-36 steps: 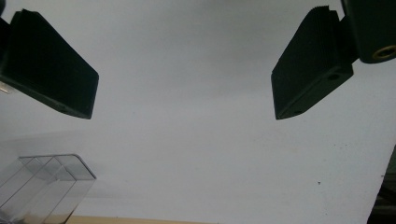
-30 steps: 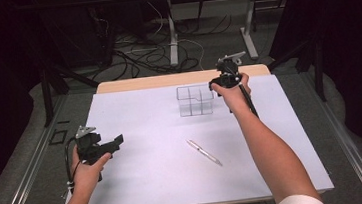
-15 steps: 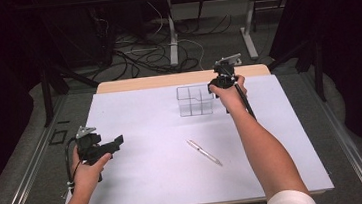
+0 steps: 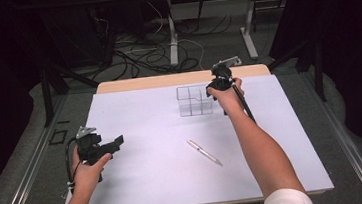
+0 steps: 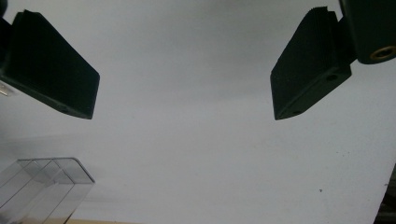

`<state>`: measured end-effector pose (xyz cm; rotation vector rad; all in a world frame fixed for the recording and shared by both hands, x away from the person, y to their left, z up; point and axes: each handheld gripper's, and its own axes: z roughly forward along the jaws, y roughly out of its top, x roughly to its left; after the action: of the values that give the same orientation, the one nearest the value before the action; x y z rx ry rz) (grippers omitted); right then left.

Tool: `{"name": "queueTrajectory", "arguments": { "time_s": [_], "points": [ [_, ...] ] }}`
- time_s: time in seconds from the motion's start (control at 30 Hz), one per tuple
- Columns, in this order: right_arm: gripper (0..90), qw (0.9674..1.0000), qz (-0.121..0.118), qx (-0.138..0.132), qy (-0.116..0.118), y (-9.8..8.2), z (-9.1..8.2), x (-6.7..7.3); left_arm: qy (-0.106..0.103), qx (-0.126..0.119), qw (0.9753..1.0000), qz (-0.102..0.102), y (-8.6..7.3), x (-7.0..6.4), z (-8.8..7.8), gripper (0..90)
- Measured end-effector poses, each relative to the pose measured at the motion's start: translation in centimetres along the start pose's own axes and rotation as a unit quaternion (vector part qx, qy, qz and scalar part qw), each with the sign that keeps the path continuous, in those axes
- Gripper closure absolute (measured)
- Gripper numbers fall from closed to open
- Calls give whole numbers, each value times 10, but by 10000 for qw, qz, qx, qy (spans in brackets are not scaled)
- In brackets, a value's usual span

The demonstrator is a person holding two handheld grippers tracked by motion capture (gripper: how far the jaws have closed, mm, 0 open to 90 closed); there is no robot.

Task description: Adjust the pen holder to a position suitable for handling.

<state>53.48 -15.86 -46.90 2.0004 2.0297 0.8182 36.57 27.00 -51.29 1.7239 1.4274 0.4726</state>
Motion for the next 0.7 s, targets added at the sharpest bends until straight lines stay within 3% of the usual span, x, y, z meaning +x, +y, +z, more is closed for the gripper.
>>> {"name": "queueTrajectory", "arguments": {
  "time_s": [0.13, 0.43, 0.7],
  "points": [
    [659, 9999, 67, 108, 78, -1, 3, 1, -2, 15, 10000, 7, 0, 0, 0, 82],
    [721, 9992, 248, 310, 11, -1, 9, 0, -12, 8, 10000, -7, 0, 0, 0, 83],
    [781, 9988, 308, 338, -200, -1, 15, 0, -11, 0, 10000, -6, -1, 0, 1, 83]
  ]
}}
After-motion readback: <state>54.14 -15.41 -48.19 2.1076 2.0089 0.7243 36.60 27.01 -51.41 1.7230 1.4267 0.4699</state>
